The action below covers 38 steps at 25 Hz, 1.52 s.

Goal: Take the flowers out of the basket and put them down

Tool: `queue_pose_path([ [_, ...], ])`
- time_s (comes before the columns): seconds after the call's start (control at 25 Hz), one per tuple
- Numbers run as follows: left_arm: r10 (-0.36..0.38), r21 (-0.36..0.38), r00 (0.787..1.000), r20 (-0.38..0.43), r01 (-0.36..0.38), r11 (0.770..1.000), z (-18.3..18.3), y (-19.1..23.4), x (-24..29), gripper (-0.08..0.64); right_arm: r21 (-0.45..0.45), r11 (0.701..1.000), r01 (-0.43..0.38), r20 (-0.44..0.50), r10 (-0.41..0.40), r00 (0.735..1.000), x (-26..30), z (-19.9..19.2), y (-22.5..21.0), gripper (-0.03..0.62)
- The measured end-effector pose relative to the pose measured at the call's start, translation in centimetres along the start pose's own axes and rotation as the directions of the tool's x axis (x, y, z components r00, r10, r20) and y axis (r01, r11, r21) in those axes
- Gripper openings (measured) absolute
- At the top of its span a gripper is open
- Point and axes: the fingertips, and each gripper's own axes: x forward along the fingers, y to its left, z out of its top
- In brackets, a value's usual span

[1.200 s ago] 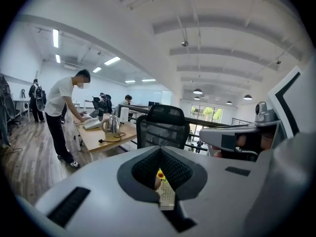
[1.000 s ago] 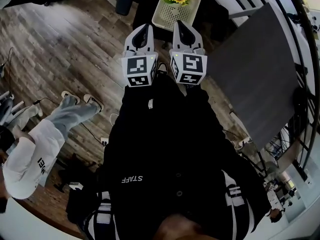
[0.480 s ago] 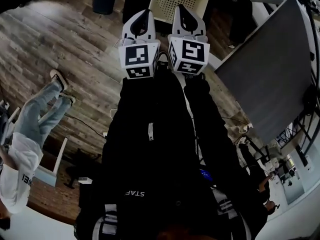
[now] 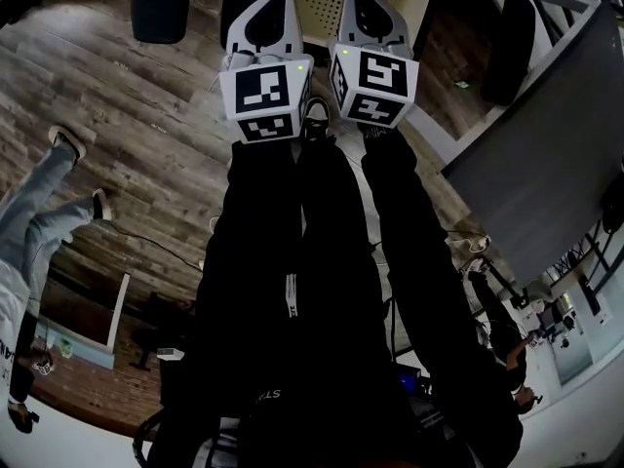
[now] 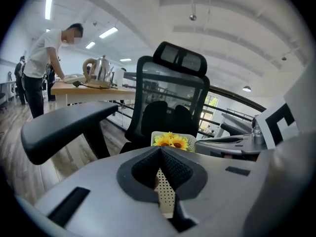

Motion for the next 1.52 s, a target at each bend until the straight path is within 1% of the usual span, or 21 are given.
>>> queue_pose_path([
  [0.08, -0.002, 0.012, 1.000, -0.016, 0.002, 1.000, -0.6, 0.3, 1.5, 0.000, 0.001, 1.000, 0.018, -0.023, -0.018, 1.000, 1.7, -0.7, -0.7, 0.014],
  [0.2, -0.006, 0.019, 0.999, -0.032, 0.007, 1.000, -1.0, 0.8, 2.9, 0.000, 0.031, 0.998, 0.049, -0.049, -0.047, 0.998, 3.4, -1.3, -1.9, 0.015],
  [0.32, -0.017, 0.021, 0.999, -0.048, 0.018, 1.000, -1.0, 1.1, 4.2, 0.000, 0.043, 0.997, 0.063, -0.070, -0.060, 0.996, 5.0, -1.6, -2.7, 0.021],
  [0.4, -0.021, 0.021, 0.998, -0.057, 0.022, 1.000, -1.0, 1.2, 5.3, 0.000, 0.052, 0.997, 0.063, -0.087, -0.058, 0.994, 6.1, -1.8, -3.2, 0.076],
  [0.56, -0.024, 0.016, 0.996, -0.083, 0.026, 1.000, -1.2, 1.5, 7.3, 0.000, 0.072, 0.994, 0.083, -0.133, -0.073, 0.988, 8.2, -3.2, -4.3, 0.092],
  [0.68, -0.032, 0.020, 0.995, -0.096, 0.034, 0.999, -1.4, 1.9, 8.3, 0.000, 0.073, 0.993, 0.088, -0.177, -0.074, 0.981, 9.8, -4.9, -4.4, 0.144],
  [0.8, -0.031, 0.021, 0.994, -0.103, 0.033, 0.999, -1.6, 2.4, 9.0, 0.000, 0.074, 0.993, 0.093, -0.207, -0.076, 0.975, 11.3, -6.2, -4.7, 0.153],
  [0.92, -0.025, 0.014, 0.993, -0.112, 0.027, 1.000, -1.8, 2.9, 9.8, 0.000, 0.078, 0.991, 0.112, -0.217, -0.093, 0.972, 12.4, -6.9, -5.2, 0.166],
  [1.08, -0.024, 0.014, 0.991, -0.130, 0.026, 1.000, -2.3, 3.3, 10.5, 0.000, 0.083, 0.987, 0.135, -0.232, -0.112, 0.966, 13.7, -8.1, -5.6, 0.233],
  [1.24, -0.026, 0.020, 0.990, -0.141, 0.029, 0.999, -2.6, 3.6, 11.2, 0.000, 0.085, 0.987, 0.135, -0.234, -0.112, 0.966, 15.0, -9.2, -5.6, 0.282],
  [1.28, -0.027, 0.023, 0.990, -0.142, 0.030, 0.999, -2.7, 3.6, 11.4, 0.000, 0.082, 0.987, 0.137, -0.232, -0.115, 0.966, 15.4, -9.3, -5.6, 0.291],
  [1.52, -0.039, 0.029, 0.990, -0.132, 0.043, 0.999, -2.8, 3.5, 11.8, 0.000, 0.043, 0.985, 0.166, -0.250, -0.150, 0.957, 17.4, -11.5, -6.7, 0.397],
])
